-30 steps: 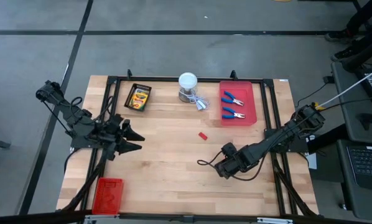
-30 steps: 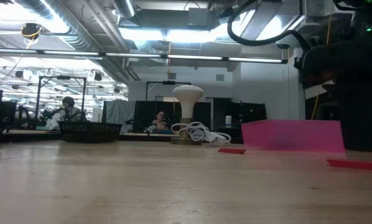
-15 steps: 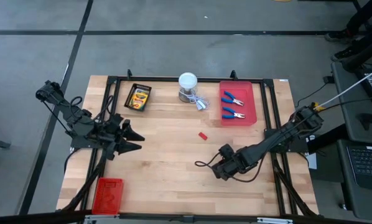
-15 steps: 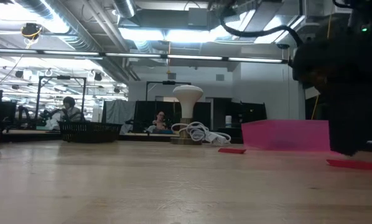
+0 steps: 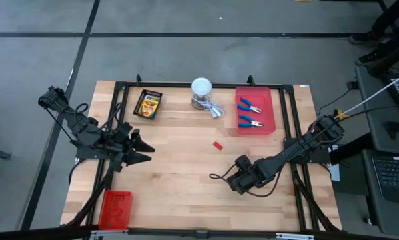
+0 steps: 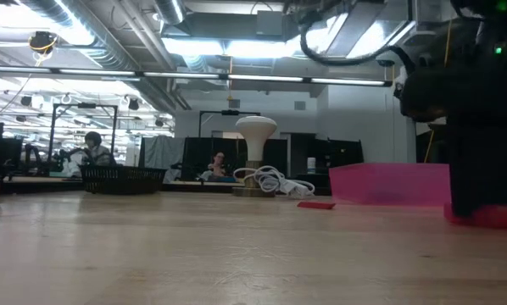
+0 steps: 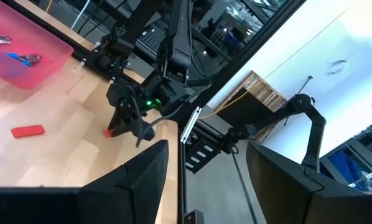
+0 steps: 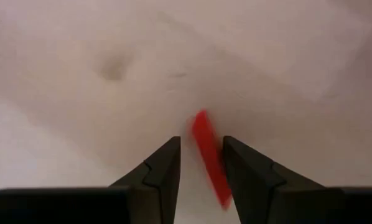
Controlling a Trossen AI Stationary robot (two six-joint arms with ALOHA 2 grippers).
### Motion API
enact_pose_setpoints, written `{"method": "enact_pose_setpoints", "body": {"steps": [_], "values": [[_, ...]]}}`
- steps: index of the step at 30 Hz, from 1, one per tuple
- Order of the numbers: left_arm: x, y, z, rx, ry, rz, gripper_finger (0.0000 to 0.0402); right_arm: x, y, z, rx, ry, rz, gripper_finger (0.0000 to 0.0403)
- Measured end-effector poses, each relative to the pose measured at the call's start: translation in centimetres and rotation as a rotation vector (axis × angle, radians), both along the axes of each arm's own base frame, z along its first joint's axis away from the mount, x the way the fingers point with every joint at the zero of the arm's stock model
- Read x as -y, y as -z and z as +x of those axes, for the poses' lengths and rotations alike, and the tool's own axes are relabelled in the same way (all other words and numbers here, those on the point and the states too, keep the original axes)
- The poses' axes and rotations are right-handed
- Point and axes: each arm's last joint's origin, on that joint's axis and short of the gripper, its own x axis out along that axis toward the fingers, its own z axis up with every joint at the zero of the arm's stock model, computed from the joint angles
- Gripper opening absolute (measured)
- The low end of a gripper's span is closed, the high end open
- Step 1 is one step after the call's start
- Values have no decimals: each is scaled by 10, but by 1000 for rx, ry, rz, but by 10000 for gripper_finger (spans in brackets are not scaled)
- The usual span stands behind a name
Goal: Pick & Place School Supplies
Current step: Put the red eraser into the red bin
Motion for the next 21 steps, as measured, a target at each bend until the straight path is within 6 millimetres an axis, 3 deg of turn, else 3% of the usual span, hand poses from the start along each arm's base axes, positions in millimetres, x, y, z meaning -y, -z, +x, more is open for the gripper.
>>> {"method": "enact_pose_setpoints", "body": {"steps": [14, 17, 21], "values": [[0, -2, 0, 13, -4, -14, 214, 2, 5, -4, -43, -14, -19, 119], [0, -2, 0, 16, -4, -16, 214, 2, 5, -5, -40, 4, -28, 89], [0, -2, 0, 15, 3, -17, 214, 0, 3, -4, -29, -8, -50, 21]]}}
